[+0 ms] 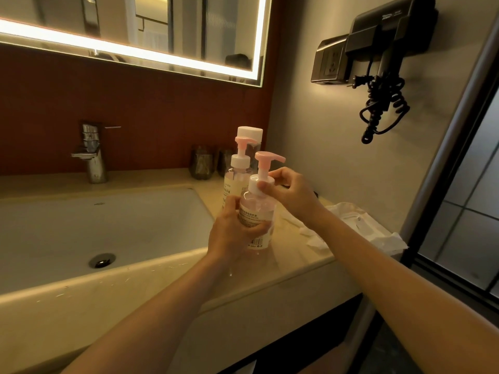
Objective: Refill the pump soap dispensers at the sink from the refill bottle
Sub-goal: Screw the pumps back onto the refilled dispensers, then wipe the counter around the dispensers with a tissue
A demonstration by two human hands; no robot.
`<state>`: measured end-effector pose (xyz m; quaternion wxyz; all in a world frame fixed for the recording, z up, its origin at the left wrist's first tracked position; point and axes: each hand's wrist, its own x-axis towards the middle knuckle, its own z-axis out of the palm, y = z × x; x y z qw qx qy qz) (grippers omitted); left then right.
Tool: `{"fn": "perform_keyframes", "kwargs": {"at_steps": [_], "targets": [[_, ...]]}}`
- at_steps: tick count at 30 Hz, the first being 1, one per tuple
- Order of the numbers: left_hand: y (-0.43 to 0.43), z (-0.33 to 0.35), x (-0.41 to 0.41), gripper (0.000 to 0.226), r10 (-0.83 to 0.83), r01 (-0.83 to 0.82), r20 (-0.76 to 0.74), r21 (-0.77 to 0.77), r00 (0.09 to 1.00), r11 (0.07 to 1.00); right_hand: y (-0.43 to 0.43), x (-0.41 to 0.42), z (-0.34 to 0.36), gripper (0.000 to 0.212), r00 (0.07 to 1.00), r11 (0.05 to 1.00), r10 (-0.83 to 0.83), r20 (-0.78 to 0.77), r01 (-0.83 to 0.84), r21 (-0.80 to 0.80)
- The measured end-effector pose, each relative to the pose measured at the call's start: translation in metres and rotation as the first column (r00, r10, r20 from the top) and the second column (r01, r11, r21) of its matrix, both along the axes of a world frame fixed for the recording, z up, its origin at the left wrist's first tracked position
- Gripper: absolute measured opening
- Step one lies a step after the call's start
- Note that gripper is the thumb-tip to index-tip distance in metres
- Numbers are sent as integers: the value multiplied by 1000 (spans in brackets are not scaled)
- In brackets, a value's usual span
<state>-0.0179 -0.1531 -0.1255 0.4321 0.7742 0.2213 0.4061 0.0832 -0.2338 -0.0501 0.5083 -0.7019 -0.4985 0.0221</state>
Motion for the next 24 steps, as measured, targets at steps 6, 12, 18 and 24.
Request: {"fn": "perform_keyframes", "kwargs": {"at_steps": [6,12,18,24], "targets": [[5,2,2,66,66,-63,-30,74,997,995,-16,23,-2,37,983,982,-180,24,179,63],[32,10,10,80,-78,68,-98,-103,992,992,-56,75,-37,44,874,766,-310,373,462,-446],[47,22,42,124,-189,175,-68,-176,980,969,-53,85,-56,48,864,690,-213,457,464,-555],[69,20,68,124,-197,172,-83,-243,977,955,-45,98,-62,34,854,751,-236,464,463,-471]]}}
